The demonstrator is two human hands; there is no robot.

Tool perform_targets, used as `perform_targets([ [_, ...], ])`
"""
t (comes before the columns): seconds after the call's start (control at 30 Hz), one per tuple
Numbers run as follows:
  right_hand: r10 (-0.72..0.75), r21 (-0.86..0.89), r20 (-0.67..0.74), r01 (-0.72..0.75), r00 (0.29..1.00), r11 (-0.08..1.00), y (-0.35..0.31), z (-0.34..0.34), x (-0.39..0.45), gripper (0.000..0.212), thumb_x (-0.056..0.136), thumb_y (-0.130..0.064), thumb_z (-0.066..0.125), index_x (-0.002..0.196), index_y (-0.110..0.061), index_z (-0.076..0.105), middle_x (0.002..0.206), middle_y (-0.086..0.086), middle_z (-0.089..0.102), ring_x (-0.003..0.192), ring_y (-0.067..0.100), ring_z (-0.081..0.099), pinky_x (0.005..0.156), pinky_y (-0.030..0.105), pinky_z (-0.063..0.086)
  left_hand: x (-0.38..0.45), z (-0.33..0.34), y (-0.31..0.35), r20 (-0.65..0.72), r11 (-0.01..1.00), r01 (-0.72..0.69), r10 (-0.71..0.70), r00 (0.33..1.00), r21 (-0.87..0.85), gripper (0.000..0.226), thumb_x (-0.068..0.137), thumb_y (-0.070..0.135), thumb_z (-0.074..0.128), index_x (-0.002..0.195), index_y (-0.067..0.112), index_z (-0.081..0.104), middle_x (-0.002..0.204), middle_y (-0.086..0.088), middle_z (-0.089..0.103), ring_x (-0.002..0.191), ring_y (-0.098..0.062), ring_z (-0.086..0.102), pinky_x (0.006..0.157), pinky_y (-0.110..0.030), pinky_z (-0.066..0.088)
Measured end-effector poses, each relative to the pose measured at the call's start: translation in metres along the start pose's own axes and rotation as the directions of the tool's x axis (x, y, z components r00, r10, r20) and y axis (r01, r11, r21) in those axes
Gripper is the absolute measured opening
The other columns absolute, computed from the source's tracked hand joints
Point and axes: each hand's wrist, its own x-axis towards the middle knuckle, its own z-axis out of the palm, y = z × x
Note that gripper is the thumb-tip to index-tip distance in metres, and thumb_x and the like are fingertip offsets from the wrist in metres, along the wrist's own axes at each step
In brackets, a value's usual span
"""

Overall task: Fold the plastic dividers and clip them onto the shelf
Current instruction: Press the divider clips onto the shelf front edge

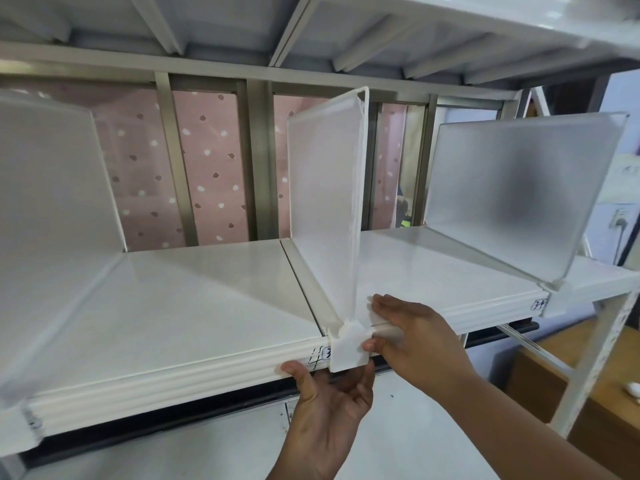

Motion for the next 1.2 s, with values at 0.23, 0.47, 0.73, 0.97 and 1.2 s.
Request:
perform_targets([
  [0.23,0.029,-0.068,-0.051,-0.033,0.998,0.997,-0.01,0.003,-0.003,0.079,0.068,-0.082,0.054,0.126,-0.03,0.069,0.138,-0.018,0.061,0.128,0.007,0.054,0.108,0.021,0.034,0.001,0.003,-0.002,0.001,0.999,-0.032,0.032,0.999,-0.026,0.119,0.056,0.082,0.063,0.151,0.011,0.057,0.11,-0.025,0.076,0.088,-0.034,0.071,0.06,-0.03,0.058],
  [0.47,-0.031,0.052,0.024,0.029,0.999,0.998,-0.005,-0.006,-0.002,0.08,0.074,-0.076,0.061,0.136,-0.025,0.061,0.147,-0.013,0.053,0.139,0.002,0.041,0.117,0.021,0.02,0.001,0.001,-0.021,-0.157,0.999,0.038,-0.04,0.987,-0.012,0.126,0.051,0.091,0.068,0.147,0.01,0.061,0.137,-0.026,0.07,0.112,-0.045,0.073,0.075,-0.043,0.064],
  [0.73,-0.047,0.085,0.148,0.034,0.988,0.996,0.047,-0.063,-0.021,0.054,0.093,-0.055,0.06,0.143,-0.035,0.053,0.146,-0.023,0.051,0.131,-0.018,0.033,0.119,0.016,0.016,0.007,0.038,-0.127,-0.267,0.941,0.336,-0.311,0.912,0.052,0.124,0.048,0.094,0.062,0.136,0.007,0.066,0.122,-0.034,0.074,0.098,-0.058,0.075,0.091,-0.063,0.053],
  [0.97,0.216,-0.149,0.05,-0.206,0.975,0.967,0.162,-0.169,-0.054,0.033,0.093,-0.043,0.062,0.126,-0.038,0.063,0.127,-0.018,0.063,0.107,-0.001,0.056,0.091,0.016,0.042,0.065,0.128,-0.194,-0.268,0.923,0.384,-0.367,0.891,0.011,0.127,0.043,0.098,0.057,0.131,0.007,0.072,0.121,-0.027,0.078,0.108,-0.051,0.074,0.081,-0.054,0.062],
  [1.2,0.384,-0.335,-0.007,-0.364,0.923,0.869,0.251,-0.22,-0.052,0.048,0.087,-0.053,0.068,0.131,-0.038,0.059,0.128,-0.013,0.066,0.088,0.0,0.057,0.071,0.012,0.044,0.113,0.183,-0.238,-0.056,0.935,0.322,-0.333,0.941,-0.148,0.142,0.034,0.094,0.072,0.152,0.017,0.055,0.144,-0.029,0.065,0.128,-0.052,0.064,0.1,-0.062,0.056],
])
